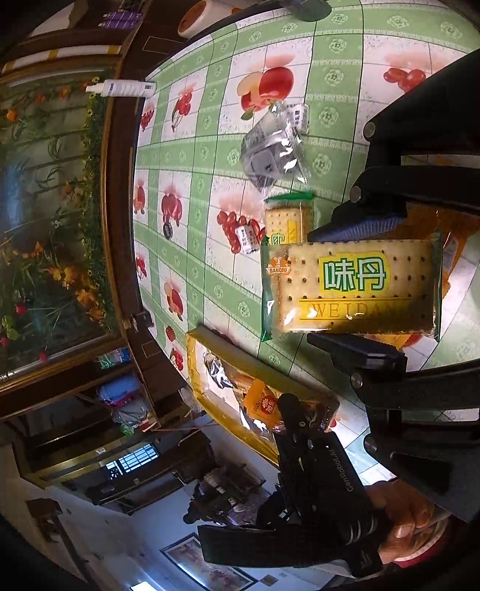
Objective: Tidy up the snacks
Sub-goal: 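Carry orange bag in left tool to tray while right tool carries WEIDAN pack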
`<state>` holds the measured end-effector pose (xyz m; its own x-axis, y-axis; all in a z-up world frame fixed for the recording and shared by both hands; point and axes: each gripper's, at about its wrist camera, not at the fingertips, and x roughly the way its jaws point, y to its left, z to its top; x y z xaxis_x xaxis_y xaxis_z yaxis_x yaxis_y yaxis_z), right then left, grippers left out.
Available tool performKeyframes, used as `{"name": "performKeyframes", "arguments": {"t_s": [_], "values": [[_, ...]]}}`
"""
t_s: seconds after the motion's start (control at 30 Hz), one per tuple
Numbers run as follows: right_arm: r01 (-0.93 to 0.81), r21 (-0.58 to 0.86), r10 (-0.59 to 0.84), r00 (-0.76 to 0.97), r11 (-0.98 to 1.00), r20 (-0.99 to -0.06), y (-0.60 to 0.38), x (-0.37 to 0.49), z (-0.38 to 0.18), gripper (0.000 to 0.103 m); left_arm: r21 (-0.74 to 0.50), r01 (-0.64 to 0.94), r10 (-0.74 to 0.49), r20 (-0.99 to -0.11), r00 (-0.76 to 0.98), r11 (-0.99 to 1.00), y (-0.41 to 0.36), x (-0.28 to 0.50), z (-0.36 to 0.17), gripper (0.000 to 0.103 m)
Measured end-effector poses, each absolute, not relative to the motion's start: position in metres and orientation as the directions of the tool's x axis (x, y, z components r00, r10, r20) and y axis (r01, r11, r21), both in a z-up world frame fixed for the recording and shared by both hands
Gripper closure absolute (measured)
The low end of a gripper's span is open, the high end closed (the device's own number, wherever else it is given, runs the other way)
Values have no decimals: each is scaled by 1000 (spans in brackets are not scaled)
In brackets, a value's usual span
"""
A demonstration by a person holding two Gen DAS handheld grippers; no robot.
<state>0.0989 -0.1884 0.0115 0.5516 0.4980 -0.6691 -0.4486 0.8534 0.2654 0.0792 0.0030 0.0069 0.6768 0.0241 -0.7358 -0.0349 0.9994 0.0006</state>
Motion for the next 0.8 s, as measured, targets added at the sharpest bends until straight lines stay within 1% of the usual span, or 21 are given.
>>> {"name": "performKeyframes", "arguments": {"t_s": [0.37,0.6,0.8], "values": [[-554,222,541,518,802,-662,-117,98,30,56,-1,-138,97,-703,705,990,53,63,20,72],[-610,208,569,488,765,-662,-76,99,36,56,-7,-210,145,-701,698,978,87,58,20,72],[-642,191,577,469,742,-669,-46,98,36,56,-20,-244,160,-705,691,969,106,57,16,72]]}}
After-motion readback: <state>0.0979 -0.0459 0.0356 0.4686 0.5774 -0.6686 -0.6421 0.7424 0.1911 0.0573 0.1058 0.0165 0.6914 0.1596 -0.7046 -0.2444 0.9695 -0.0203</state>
